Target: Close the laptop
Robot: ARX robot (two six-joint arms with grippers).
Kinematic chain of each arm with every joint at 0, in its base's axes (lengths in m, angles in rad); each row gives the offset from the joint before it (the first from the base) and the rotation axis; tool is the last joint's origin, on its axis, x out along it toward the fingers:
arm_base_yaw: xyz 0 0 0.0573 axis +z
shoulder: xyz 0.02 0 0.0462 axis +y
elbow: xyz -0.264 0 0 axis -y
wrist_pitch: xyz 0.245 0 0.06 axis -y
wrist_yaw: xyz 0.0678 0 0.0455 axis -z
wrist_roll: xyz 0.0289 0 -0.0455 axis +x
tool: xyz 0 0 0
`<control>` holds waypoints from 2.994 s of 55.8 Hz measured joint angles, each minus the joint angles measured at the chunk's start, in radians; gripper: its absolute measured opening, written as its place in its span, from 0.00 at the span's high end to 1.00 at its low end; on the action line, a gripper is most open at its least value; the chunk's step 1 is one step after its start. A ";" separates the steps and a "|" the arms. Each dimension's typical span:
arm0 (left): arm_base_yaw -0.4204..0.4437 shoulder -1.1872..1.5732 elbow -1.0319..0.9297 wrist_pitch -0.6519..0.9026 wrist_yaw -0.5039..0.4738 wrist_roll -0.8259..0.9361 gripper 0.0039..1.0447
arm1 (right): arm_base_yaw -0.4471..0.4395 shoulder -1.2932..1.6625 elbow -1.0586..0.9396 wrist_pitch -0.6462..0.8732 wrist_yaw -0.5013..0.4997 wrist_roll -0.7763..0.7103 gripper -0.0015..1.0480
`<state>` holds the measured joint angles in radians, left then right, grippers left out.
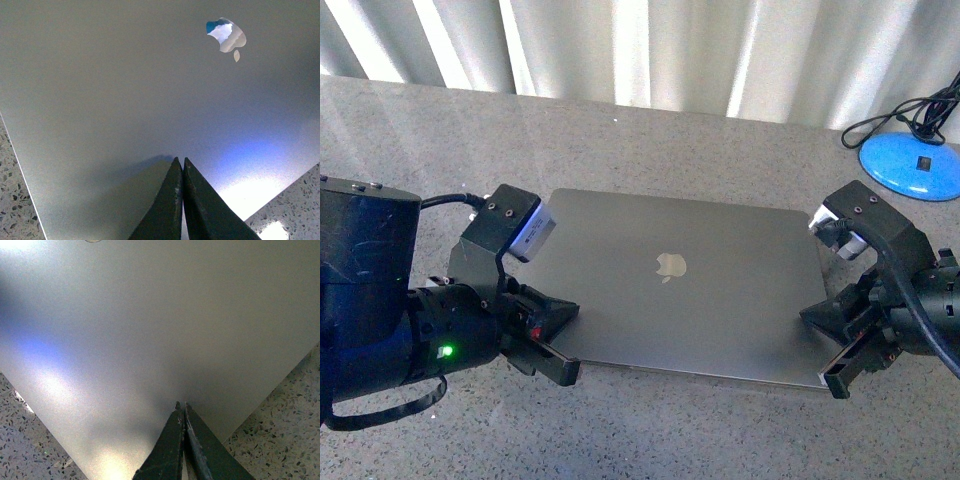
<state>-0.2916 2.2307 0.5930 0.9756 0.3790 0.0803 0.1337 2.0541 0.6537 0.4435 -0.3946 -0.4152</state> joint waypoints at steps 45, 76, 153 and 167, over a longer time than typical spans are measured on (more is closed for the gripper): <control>0.122 -0.144 -0.047 0.113 -0.188 -0.071 0.97 | -0.004 -0.134 -0.002 0.033 0.069 -0.056 0.99; 0.392 -0.626 -0.089 0.018 -0.708 -0.425 0.43 | -0.083 -0.600 -0.039 0.280 0.150 -0.066 0.48; 0.292 -1.431 -0.570 -0.213 -0.379 -0.088 0.97 | -0.131 -1.197 -0.620 0.363 0.393 0.397 0.99; 0.292 -1.603 -0.574 -0.362 -0.380 -0.088 0.97 | -0.131 -1.377 -0.626 0.212 0.393 0.398 0.99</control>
<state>0.0006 0.6273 0.0193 0.6132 -0.0006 -0.0074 0.0025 0.6769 0.0280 0.6556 -0.0013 -0.0174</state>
